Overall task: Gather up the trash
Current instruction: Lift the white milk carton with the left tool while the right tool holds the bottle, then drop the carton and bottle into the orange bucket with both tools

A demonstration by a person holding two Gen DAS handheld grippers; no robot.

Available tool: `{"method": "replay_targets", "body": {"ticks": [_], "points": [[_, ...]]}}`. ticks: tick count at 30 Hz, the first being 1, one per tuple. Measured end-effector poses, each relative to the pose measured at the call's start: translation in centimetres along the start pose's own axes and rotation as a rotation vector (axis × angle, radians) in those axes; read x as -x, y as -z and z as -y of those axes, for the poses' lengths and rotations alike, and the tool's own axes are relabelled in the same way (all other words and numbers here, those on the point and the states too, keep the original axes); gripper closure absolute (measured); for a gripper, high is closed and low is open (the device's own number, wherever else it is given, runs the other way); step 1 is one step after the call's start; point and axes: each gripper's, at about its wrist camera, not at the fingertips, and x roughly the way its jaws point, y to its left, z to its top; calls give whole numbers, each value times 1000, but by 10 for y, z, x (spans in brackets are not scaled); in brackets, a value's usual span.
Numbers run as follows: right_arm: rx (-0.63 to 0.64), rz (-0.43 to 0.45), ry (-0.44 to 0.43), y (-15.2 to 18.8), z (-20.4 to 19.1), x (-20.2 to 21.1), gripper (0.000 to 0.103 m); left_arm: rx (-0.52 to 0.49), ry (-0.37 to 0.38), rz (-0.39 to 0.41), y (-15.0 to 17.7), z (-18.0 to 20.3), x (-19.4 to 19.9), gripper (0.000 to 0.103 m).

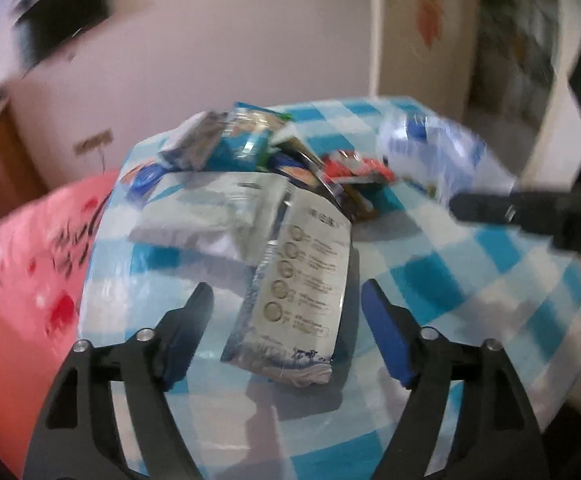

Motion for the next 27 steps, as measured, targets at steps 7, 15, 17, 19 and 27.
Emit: {"method": "replay_targets", "body": {"ticks": [7,15,17,19,27], "points": [[-15,5,26,8,5,14,72,-97,-46,-117,1,16,-39,30],[-6,26,32,5,0,22,72,6,-17,-87,8,14,-27,45],[-4,29,27,3,-3,23,72,54,2,-58,10,8,-13,45],[-10,26,2,0,-8,24,72,96,4,-34,12,-1,1,45],[52,1,-149,-31,-64,19,72,253,-73,122,9,-60,80,45]]}}
